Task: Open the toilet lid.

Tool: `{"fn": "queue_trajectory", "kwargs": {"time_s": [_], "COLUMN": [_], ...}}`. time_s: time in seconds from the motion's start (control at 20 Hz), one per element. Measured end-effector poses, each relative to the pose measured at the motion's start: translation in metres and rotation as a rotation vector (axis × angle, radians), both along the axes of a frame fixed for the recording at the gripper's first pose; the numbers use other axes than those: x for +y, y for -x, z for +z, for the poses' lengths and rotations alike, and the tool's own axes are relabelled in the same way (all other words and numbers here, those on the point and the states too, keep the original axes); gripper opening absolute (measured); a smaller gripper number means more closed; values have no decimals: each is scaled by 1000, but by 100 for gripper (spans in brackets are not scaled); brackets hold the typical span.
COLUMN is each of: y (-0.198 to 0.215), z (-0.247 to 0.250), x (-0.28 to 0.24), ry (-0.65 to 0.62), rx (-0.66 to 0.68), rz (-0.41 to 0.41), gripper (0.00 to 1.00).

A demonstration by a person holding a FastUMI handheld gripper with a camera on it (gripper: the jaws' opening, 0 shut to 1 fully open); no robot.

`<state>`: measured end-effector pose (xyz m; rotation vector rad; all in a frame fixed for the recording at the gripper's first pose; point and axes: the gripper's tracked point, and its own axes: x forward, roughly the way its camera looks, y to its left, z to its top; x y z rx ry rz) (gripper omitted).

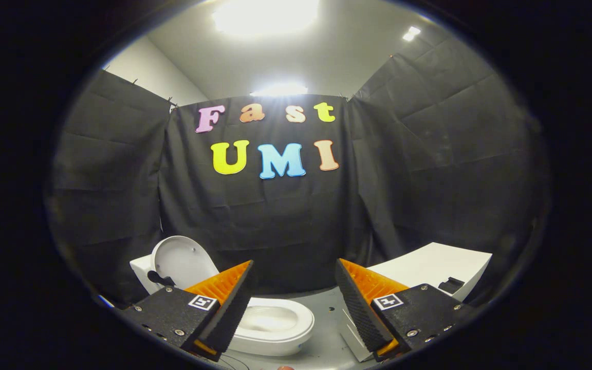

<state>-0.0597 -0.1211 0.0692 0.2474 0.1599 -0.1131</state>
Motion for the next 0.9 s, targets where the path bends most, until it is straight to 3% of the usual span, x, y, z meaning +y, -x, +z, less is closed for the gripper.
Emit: {"fn": "queue_trajectory", "kwargs": {"time_s": [0.2,0.9], "y": [2,4], "z": [-4,-11], "x": [0,20], "ry": [46,28], "rx": [13,45], "rz": [4,17], "gripper": [95,95]}}
